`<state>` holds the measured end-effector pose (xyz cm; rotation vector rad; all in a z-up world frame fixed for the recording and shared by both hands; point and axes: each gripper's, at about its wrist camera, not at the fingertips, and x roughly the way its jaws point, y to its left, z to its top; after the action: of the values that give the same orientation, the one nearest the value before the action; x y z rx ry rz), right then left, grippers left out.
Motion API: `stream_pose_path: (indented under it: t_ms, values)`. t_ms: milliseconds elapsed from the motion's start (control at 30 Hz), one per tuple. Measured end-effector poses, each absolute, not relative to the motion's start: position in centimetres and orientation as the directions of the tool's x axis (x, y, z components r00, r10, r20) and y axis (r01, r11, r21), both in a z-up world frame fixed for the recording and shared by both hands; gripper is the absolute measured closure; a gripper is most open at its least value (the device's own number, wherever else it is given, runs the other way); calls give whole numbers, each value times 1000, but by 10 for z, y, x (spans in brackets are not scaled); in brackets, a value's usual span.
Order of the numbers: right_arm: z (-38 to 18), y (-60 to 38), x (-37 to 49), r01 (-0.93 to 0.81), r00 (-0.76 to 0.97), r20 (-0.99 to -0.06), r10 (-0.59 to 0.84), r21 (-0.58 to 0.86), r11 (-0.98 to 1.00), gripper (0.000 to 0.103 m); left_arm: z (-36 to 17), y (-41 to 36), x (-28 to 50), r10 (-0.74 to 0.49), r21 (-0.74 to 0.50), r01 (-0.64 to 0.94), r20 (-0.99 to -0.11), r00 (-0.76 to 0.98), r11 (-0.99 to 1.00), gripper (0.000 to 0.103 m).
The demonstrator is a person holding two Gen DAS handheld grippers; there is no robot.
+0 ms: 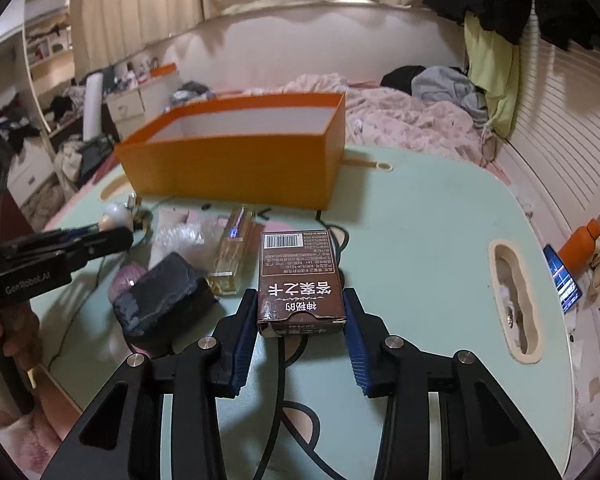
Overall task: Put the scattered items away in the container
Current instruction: 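Grasp the white figurine with the left tool while the right tool grasps the brown printed box, then lower the figurine and brown box into the orange box and open both tools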
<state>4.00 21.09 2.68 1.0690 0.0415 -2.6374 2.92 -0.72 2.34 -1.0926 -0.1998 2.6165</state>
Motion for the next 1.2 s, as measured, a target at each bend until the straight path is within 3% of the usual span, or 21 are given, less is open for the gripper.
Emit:
stream_pose_path:
  t_ms: [167, 467, 667, 867, 1200]
  values:
    - [52, 220, 49, 276, -768, -567, -297, 126, -953, 64, 46, -27, 39, 332, -264, -210, -618, -713, -941, 69]
    - [99, 197, 9, 296, -814, -487, -318, 124, -947, 63, 109, -30, 7, 321, -212, -247, -489, -811, -946, 69]
    - [111, 166, -54, 263, -816, -495, -299, 142, -954, 63, 123, -14, -54, 251, -136, -211, -534, -807, -968, 69]
    - [97, 151, -88, 215, -825, -510, -245, 117, -970, 63, 101, -8, -105, 264, -176, -199, -547, -794, -964, 69]
    - [73, 159, -94, 199, -817, -534, -219, 96, -975, 63, 73, -10, -107, 249, -156, -195, -587, -770, -968, 69]
